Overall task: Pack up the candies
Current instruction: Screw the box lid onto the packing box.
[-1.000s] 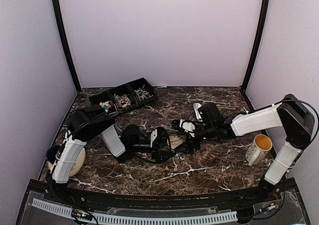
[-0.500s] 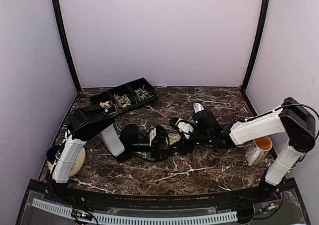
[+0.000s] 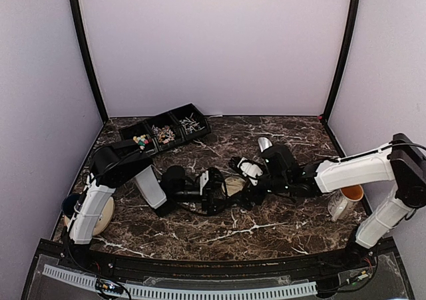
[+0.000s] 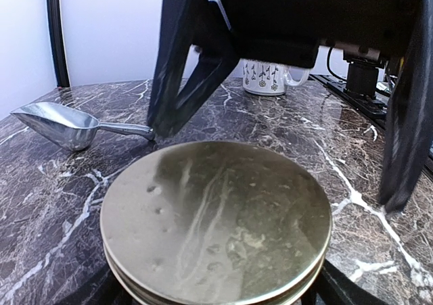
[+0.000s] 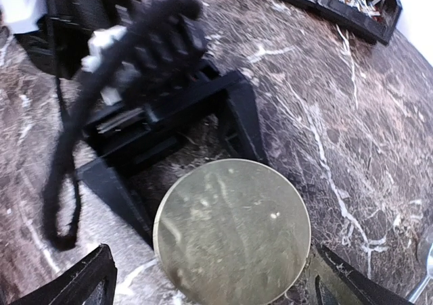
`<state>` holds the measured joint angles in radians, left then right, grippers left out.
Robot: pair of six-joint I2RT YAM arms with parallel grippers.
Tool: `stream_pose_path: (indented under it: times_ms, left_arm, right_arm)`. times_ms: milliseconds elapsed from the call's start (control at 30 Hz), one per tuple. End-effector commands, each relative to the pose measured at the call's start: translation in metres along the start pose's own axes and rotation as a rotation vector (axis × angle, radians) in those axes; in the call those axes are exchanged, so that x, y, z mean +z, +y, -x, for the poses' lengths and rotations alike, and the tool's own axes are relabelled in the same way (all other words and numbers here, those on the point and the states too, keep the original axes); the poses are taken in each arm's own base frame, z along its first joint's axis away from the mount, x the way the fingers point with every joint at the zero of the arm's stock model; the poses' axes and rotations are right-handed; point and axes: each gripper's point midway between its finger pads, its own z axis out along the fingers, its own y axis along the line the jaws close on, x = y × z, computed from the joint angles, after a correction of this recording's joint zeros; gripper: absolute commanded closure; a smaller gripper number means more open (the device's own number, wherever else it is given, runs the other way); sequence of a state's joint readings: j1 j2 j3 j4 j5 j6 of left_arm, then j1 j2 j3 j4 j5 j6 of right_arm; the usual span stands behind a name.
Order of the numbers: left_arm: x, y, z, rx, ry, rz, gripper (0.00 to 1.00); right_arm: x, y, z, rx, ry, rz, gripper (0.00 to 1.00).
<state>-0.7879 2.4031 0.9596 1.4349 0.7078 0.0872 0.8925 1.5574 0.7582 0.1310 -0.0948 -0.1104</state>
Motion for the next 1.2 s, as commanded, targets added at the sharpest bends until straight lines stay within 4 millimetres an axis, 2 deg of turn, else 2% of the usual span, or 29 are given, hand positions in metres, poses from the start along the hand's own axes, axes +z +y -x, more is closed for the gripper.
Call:
stream_pose_path:
  times_ms: [0,167,300,433,533,800,1167]
  left_arm:
    - [-0.014,-0.011,-0.079,-0.160,0.209,0.019,0.17]
    - [-0.014,-0.018,-0.076,-0.151,0.199,-0.022,0.17]
    - [-0.014,-0.021,-0.074,-0.147,0.193,-0.039,0.16]
    - [-0.014,-0.021,-0.075,-0.146,0.192,-0.042,0.16]
    - [-0.014,-0.021,-0.074,-0.145,0.192,-0.043,0.17]
    - [-0.014,-0.021,-0.074,-0.143,0.193,-0.043,0.16]
    - [-0.013,-0.021,-0.076,-0.144,0.196,-0.043,0.16]
  right_arm:
    - [-0.020,0.010,0.003,-0.093,-0.038,0.093,0.03]
    - [-0.035,0.006,0.003,-0.234,-0.119,0.141,0.03]
    - [-0.037,0.002,0.000,-0.332,-0.140,0.180,0.03]
    - [-0.030,0.001,-0.004,-0.406,-0.117,0.277,0.03]
    - [-0.025,-0.002,0.003,-0.455,-0.114,0.343,0.03]
    - [-0.005,-0.007,0.004,-0.538,-0.056,0.471,0.03]
    - [0.009,-0.002,-0.005,-0.517,-0.019,0.571,0.01]
